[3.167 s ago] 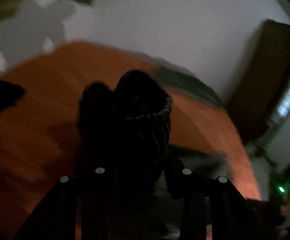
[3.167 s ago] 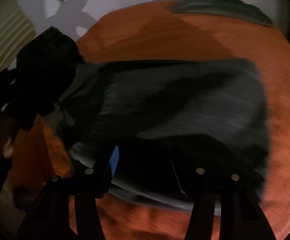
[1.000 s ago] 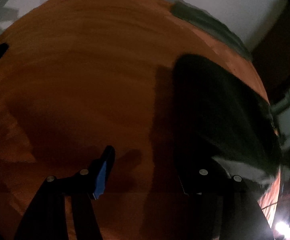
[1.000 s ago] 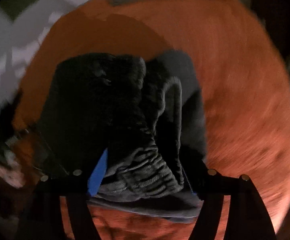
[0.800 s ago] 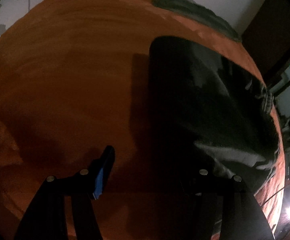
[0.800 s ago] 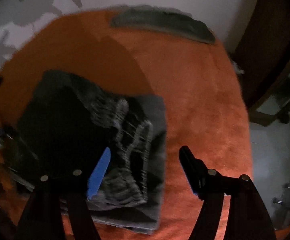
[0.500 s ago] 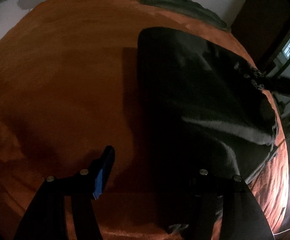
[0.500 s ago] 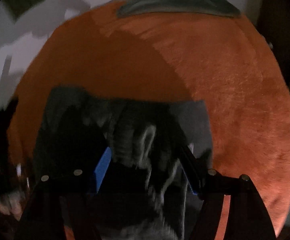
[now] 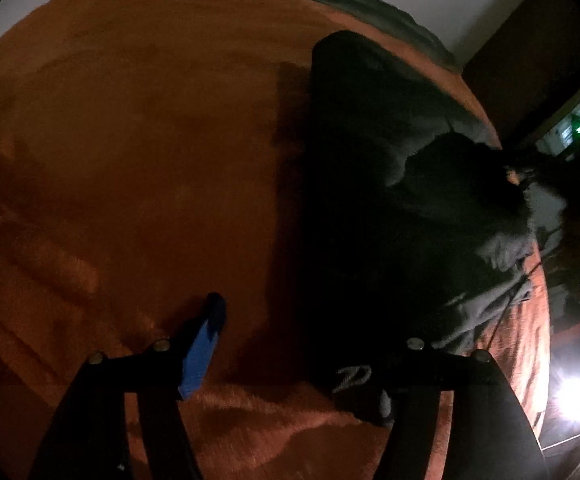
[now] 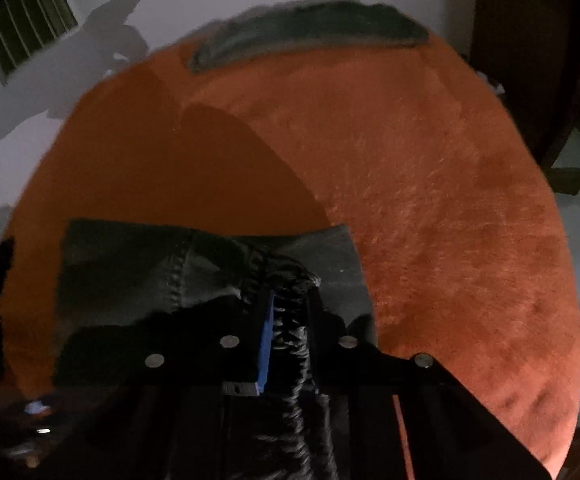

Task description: Fold clothes

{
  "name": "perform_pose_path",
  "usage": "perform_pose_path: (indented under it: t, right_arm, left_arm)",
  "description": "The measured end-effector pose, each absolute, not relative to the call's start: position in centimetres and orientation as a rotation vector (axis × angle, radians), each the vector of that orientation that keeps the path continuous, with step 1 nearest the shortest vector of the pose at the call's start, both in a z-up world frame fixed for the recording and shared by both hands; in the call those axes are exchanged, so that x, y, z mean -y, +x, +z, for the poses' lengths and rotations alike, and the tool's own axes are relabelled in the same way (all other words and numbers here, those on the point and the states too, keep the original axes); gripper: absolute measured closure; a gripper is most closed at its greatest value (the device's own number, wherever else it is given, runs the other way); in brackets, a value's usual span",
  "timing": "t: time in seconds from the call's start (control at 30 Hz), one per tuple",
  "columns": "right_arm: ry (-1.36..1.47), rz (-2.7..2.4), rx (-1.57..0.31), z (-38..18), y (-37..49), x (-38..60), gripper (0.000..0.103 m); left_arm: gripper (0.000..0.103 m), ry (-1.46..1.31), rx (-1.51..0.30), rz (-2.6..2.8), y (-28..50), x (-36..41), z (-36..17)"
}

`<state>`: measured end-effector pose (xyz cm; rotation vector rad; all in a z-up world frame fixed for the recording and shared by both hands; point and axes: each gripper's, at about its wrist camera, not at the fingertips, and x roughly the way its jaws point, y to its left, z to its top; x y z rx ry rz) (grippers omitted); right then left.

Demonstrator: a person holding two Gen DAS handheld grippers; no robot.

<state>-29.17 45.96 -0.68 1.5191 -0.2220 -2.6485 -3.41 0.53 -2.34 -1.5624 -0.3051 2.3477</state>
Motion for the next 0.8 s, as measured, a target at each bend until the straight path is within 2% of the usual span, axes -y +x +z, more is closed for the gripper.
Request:
perform_pose_path:
  t: [0.07, 0.17, 0.27, 0.33, 0.37, 0.53, 0.6, 0.63, 0.73, 0.8]
  right_arm:
    - [1.515, -2.662, 0.226, 0.6, -28.7, -46.1, 0.086]
    - [1.496, -2.702, 0.212, 2.6, -28.0, -45.9, 0.074]
    - [1.400, -2.768, 0.082, 4.9, -26.8, -44.4, 0.070]
    - [1.320, -2.760, 0.012, 6.2, -25.7, -42.7, 0.058]
    - [1.300, -2.732, -0.004, 6.4, -25.3, -41.7, 0.056]
    - [1.297, -2.541, -0.077, 6.3, -24.6, -36.1, 0.055]
    - [1.298, -2.471, -0.125, 6.3, -24.5, -33.7, 0.055]
    - [1.295, -2.448, -0.141, 6.3, -24.4, -32.9, 0.055]
    - [1.284, -2.408, -0.168, 6.6, -24.2, -31.1, 0.055]
    - [1.280, -2.404, -0.166, 6.4, -24.1, -30.8, 0.055]
  left_arm:
    - [0.036, -1.533, 0.287, 2.350, -2.4, 0.0, -1.4]
    - [0.036, -1.449, 0.189, 2.339, -0.3, 1.1, 0.2]
    - [0.036, -1.412, 0.027, 2.298, 1.5, 1.4, 0.5]
    - [0.036, -1.406, -0.031, 2.285, 2.0, 1.2, 0.2]
    - [0.036, -1.390, -0.031, 2.273, 2.2, 1.1, 0.1]
    - [0.038, -1.284, -0.072, 2.283, 2.9, -0.8, -0.3]
    - [0.072, -1.242, -0.088, 2.268, 2.9, -1.6, -0.5]
    - [0.079, -1.225, -0.107, 2.273, 2.8, -2.1, -0.5]
    - [0.086, -1.165, -0.185, 2.359, 3.3, -2.9, -0.2]
    - [0.089, -1.145, -0.152, 2.404, 4.4, -2.2, 0.3]
